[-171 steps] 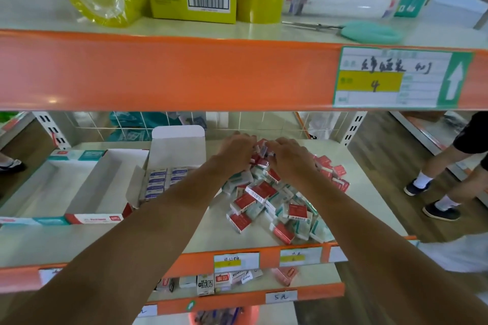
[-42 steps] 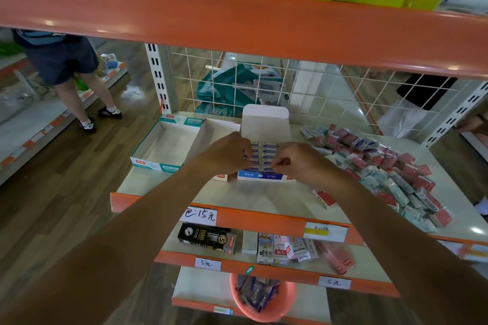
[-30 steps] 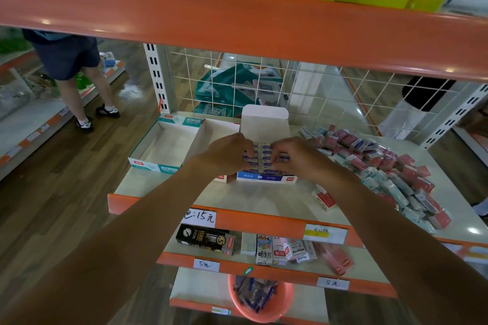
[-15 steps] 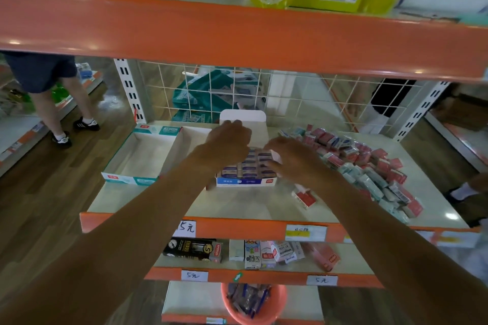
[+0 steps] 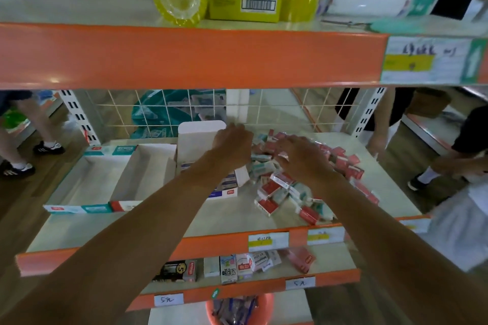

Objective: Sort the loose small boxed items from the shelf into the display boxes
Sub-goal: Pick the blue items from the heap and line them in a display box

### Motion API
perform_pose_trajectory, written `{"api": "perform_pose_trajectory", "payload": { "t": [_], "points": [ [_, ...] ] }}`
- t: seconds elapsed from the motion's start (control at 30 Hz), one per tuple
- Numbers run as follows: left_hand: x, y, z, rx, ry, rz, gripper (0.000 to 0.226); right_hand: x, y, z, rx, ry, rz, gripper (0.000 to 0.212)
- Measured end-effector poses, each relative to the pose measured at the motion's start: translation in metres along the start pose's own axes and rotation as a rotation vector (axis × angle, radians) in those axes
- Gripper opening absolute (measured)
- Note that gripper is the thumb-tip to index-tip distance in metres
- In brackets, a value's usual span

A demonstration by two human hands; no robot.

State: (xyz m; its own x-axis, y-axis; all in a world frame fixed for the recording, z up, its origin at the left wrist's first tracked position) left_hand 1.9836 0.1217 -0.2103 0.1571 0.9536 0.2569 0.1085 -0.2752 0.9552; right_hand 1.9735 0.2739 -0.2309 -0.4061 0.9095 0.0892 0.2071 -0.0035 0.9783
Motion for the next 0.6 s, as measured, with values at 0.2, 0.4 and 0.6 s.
{"api": "perform_pose_trajectory", "payload": {
  "t": [0.2,0.4,0.6],
  "points": [
    [-0.004,-0.018,-0.028,-0.020,-0.032,-0.047,0.028,0.011,-0.006,-0.005,-0.003,-0.003,0.028,0.036],
    [-0.013,-0.046,-0.058,-0.106,-0.050,-0.095,0.039,0.025,-0.007,-0.010,0.023,-0.051,0.052,0.036],
    [-0.013,-0.063,-0.069,-0.273,-0.021,-0.269,0.038,0.054,-0.012,-0.010,-0.016,-0.123,0.068,0.038]
  ]
}}
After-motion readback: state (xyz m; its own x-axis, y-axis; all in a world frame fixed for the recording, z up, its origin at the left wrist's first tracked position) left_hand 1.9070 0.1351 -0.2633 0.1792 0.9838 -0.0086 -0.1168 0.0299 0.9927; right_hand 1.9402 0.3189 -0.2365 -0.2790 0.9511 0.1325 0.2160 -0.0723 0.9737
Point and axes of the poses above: each hand's wrist, its own z-axis away from the middle knuckle, its own y-axis out of the back of the hand, x = y × z, the point moved 5 cm from there along -z, towards the middle knuckle, and after that the axes turned 10 degrees about z, right-handed, at the moved point
